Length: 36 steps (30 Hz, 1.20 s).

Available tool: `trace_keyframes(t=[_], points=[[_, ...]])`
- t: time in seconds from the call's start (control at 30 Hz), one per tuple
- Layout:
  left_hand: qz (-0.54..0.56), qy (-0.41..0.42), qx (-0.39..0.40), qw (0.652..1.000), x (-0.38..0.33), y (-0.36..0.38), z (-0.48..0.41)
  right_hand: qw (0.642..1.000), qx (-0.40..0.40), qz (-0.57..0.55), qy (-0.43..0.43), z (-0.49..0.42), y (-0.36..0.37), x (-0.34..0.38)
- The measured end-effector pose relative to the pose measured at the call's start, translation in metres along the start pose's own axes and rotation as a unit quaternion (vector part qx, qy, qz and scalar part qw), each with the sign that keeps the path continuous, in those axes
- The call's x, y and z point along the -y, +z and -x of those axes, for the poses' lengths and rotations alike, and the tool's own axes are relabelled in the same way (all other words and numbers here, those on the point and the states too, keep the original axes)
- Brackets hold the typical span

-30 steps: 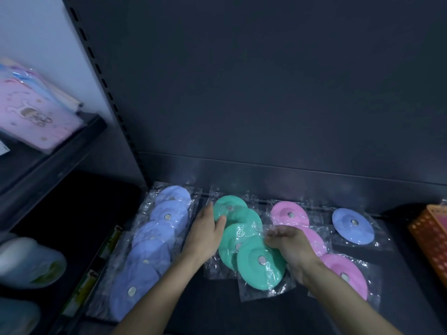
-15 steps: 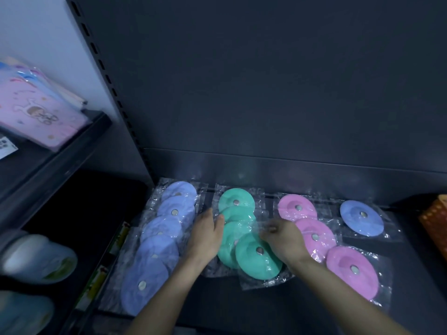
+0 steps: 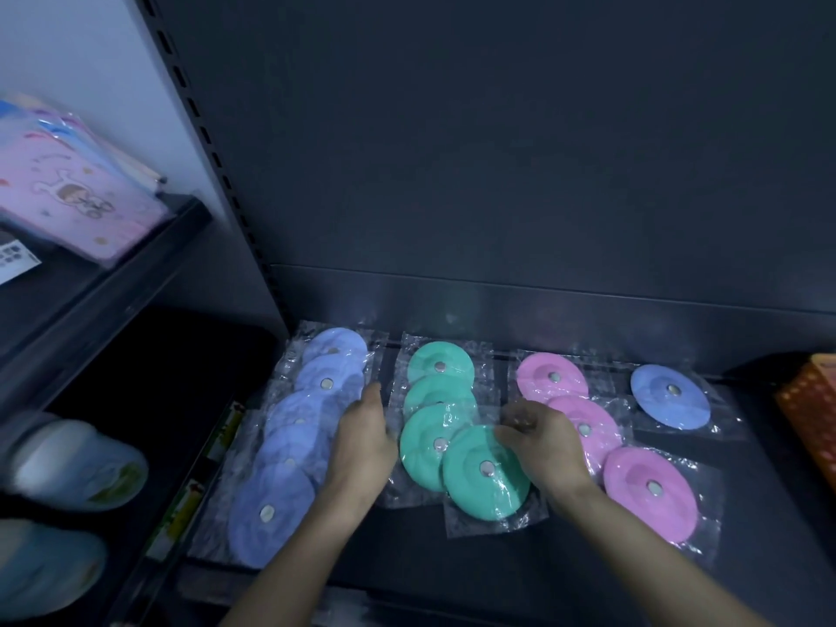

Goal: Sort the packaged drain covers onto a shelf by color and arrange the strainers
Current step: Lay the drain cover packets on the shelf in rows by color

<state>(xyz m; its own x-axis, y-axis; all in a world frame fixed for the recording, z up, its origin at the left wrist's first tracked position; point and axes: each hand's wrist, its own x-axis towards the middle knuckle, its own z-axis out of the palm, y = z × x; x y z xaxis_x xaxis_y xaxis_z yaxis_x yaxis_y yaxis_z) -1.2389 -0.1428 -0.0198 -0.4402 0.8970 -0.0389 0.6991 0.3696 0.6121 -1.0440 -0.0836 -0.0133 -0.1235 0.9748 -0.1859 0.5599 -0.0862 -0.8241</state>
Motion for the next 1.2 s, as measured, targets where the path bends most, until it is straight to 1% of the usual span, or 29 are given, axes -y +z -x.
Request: trace_keyframes(t=[0.1, 0.2, 0.27, 0.3, 0.33, 0.4, 0.43, 0.47, 0.5, 0.53, 0.6, 0.63, 0.7, 0.8, 0.9, 0.97, 1.1, 1.2], points=[[0.063, 0.008, -0.011, 0.998, -0.001, 0.002, 0.0, 0.999, -0.01, -0.032, 0.012, 0.003, -0.003, 0.0], [0.076, 0.011, -0.013, 0.997, 0.002, 0.004, -0.002, 0.997, -0.011, -0.056, 0.053, 0.006, -0.006, -0.002], [0.093, 0.003, -0.017, 0.995, 0.004, 0.005, -0.004, 0.99, -0.01, -0.11, 0.085, 0.01, -0.011, -0.004], [0.107, -0.005, -0.022, 0.994, 0.005, 0.005, -0.005, 0.98, -0.004, -0.167, 0.111, 0.013, -0.013, -0.003], [0.123, -0.016, -0.025, 0.992, 0.006, 0.004, -0.006, 0.961, 0.01, -0.235, 0.144, 0.015, -0.015, -0.002], [0.164, -0.043, -0.025, 0.985, 0.008, 0.004, -0.007, 0.916, 0.033, -0.351, 0.193, 0.019, -0.018, 0.0], [0.189, -0.056, -0.023, 0.98, 0.008, 0.004, -0.006, 0.899, 0.04, -0.386, 0.204, 0.02, -0.018, -0.001], [0.214, -0.067, -0.024, 0.974, 0.008, 0.005, -0.005, 0.891, 0.047, -0.401, 0.206, 0.023, -0.017, -0.002], [0.231, -0.075, -0.029, 0.97, 0.008, 0.006, -0.003, 0.896, 0.057, -0.391, 0.202, 0.026, -0.015, -0.003], [0.235, -0.078, -0.032, 0.968, 0.007, 0.007, 0.0, 0.911, 0.065, -0.359, 0.195, 0.03, -0.014, -0.006], [0.213, -0.071, -0.035, 0.974, 0.008, 0.008, 0.003, 0.946, 0.074, -0.263, 0.175, 0.035, -0.01, -0.01], [0.202, -0.064, -0.033, 0.977, 0.007, 0.008, 0.004, 0.958, 0.076, -0.224, 0.162, 0.037, -0.01, -0.01], [0.19, -0.06, -0.027, 0.98, 0.005, 0.006, 0.005, 0.969, 0.089, -0.182, 0.14, 0.041, -0.011, -0.008], [0.178, -0.063, -0.025, 0.982, 0.001, 0.003, 0.006, 0.976, 0.108, -0.146, 0.12, 0.043, -0.012, -0.008], [0.176, -0.061, -0.022, 0.982, 0.0, 0.001, 0.005, 0.978, 0.148, -0.086, 0.119, 0.048, -0.01, -0.008], [0.157, -0.057, -0.012, 0.986, 0.001, 0.001, 0.004, 0.982, 0.138, -0.061, 0.114, 0.05, -0.006, -0.007], [0.149, -0.047, -0.012, 0.988, 0.002, 0.003, 0.003, 0.986, 0.109, -0.068, 0.102, 0.052, 0.004, -0.004], [0.15, -0.038, -0.014, 0.988, 0.005, 0.004, 0.003, 0.977, 0.129, -0.098, 0.136, 0.056, 0.006, -0.004]])
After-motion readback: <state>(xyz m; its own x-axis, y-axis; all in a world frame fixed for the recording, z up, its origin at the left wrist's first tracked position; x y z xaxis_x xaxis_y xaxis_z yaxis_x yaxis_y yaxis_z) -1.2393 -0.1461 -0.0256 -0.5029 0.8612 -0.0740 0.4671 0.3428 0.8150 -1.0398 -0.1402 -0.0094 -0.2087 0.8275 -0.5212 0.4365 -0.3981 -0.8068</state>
